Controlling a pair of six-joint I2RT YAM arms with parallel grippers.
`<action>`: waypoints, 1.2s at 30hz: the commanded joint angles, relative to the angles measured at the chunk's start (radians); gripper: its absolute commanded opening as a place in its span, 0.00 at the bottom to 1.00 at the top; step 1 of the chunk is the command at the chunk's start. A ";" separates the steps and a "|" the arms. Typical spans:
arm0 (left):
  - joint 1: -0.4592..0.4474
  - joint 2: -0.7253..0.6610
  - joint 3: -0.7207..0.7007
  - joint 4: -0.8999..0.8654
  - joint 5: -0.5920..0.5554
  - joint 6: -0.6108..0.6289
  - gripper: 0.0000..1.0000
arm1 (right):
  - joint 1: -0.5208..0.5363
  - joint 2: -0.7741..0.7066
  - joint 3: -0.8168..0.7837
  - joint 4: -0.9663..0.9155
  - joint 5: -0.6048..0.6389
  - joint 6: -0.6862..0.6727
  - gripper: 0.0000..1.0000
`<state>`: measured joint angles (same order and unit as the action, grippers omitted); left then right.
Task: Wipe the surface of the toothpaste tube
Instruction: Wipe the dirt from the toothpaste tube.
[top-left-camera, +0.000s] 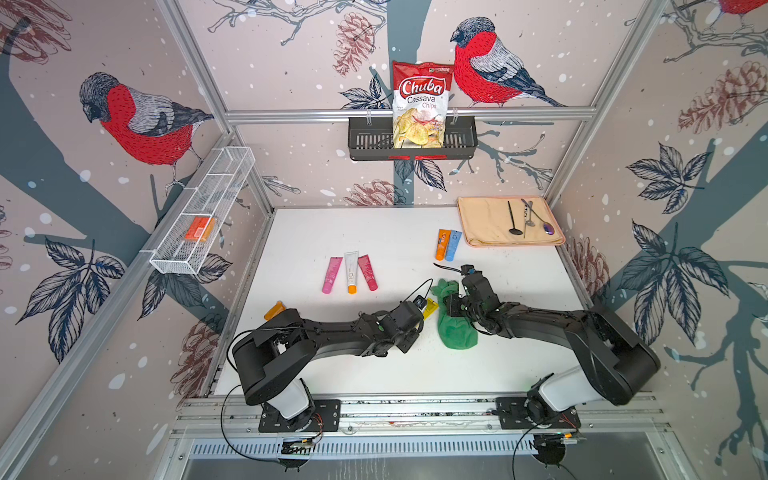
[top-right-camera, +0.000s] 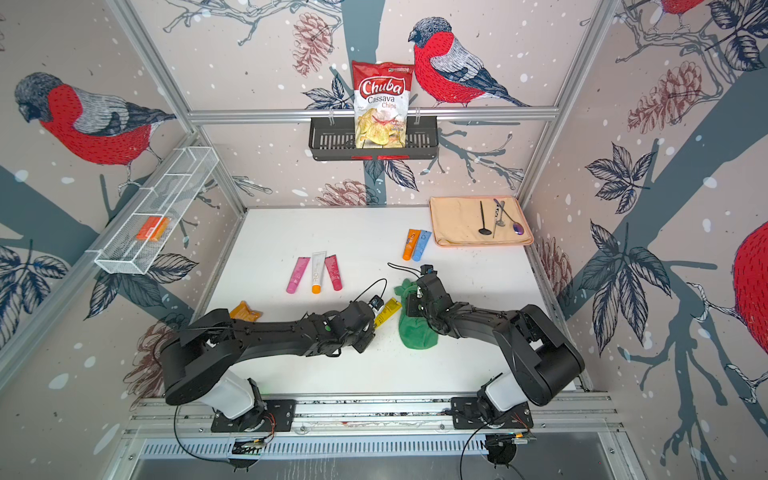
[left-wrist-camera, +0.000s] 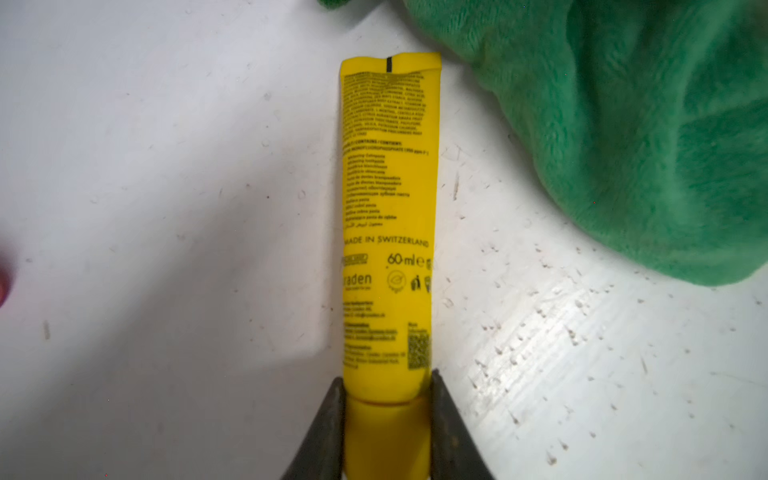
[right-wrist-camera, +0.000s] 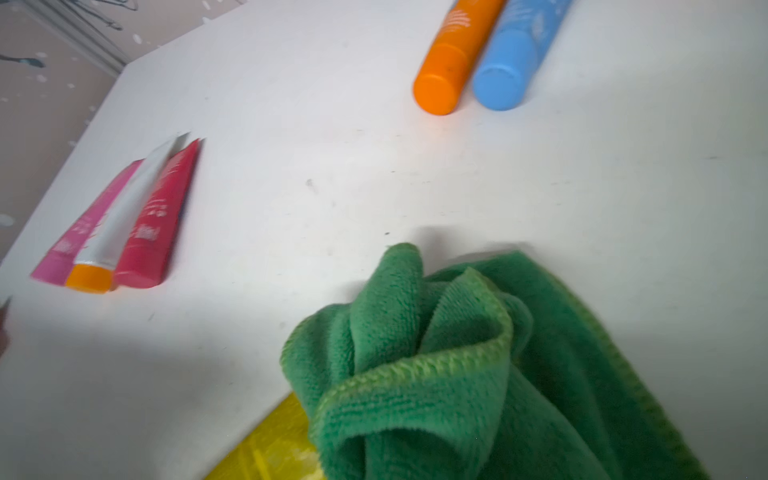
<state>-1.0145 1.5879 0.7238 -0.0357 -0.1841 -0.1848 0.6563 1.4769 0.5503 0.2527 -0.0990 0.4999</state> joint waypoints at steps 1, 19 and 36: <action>0.002 -0.006 -0.004 0.008 0.004 -0.002 0.20 | 0.063 -0.035 0.018 0.025 -0.166 0.020 0.09; 0.002 -0.021 -0.013 0.016 0.009 0.001 0.19 | 0.094 0.154 0.064 0.023 -0.146 0.040 0.09; 0.004 -0.021 -0.011 0.011 0.000 -0.007 0.19 | 0.021 0.125 0.088 -0.136 0.041 -0.024 0.09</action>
<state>-1.0115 1.5707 0.7109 -0.0372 -0.1864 -0.1867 0.6502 1.6215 0.6407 0.2344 -0.1028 0.4957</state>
